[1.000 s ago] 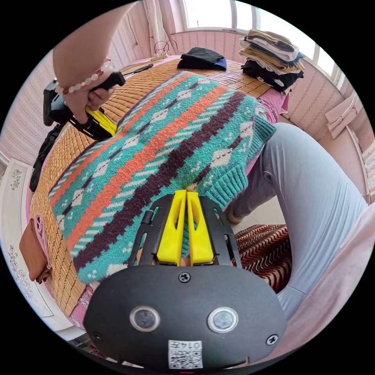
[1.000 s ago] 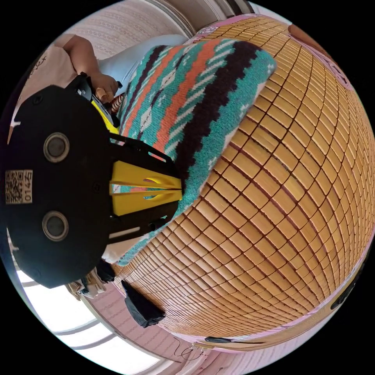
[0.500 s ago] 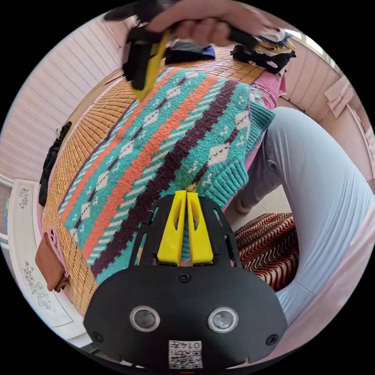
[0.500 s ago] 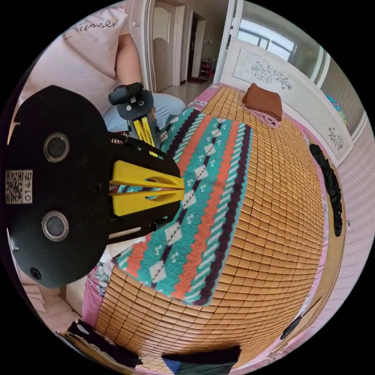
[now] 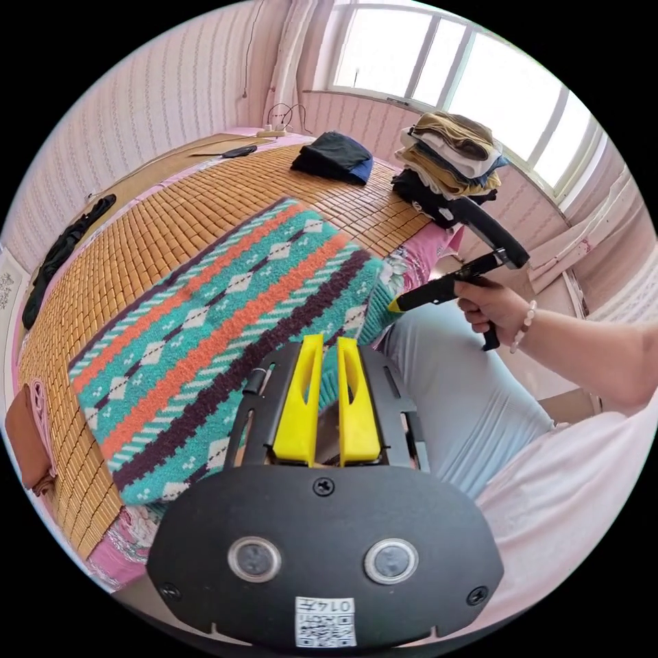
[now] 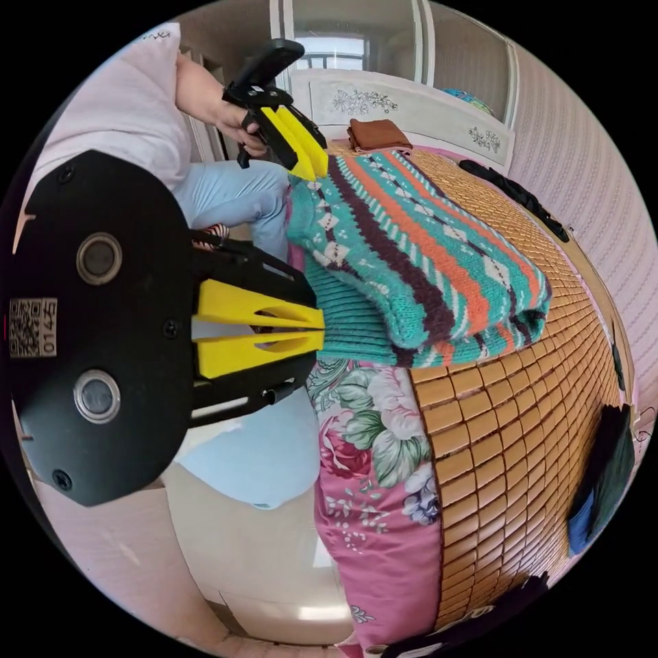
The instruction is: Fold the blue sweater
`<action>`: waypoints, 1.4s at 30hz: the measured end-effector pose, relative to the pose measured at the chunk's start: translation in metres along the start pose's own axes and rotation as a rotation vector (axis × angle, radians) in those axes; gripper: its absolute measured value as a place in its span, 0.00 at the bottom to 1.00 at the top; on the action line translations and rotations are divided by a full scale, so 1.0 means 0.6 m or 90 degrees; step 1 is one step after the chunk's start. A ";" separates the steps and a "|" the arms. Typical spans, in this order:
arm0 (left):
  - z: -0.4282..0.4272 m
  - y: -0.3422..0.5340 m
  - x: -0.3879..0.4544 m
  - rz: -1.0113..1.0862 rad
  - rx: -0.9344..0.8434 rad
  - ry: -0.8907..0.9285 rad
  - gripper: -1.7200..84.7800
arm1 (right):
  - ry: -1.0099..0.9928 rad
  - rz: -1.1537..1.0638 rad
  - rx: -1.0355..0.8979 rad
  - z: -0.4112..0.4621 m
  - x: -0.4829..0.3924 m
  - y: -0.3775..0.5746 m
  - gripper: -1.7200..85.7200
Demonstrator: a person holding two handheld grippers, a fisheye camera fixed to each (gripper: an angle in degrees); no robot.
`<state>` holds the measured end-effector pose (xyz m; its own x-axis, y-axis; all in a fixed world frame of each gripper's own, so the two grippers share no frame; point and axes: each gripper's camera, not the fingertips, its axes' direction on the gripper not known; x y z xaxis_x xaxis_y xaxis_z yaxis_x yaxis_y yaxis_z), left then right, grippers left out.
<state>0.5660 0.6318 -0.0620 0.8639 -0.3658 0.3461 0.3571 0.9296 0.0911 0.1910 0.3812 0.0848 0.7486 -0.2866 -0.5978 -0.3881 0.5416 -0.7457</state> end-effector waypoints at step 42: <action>-0.055 0.054 0.061 0.109 -0.027 -0.010 0.09 | -0.455 0.122 0.145 -0.052 0.485 0.230 0.29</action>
<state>0.6207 0.6469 -0.0775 0.9076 -0.2013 0.3685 0.2201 0.9754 -0.0093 0.3384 0.3479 -0.2012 0.8748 0.3662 -0.3173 -0.4836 0.7014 -0.5237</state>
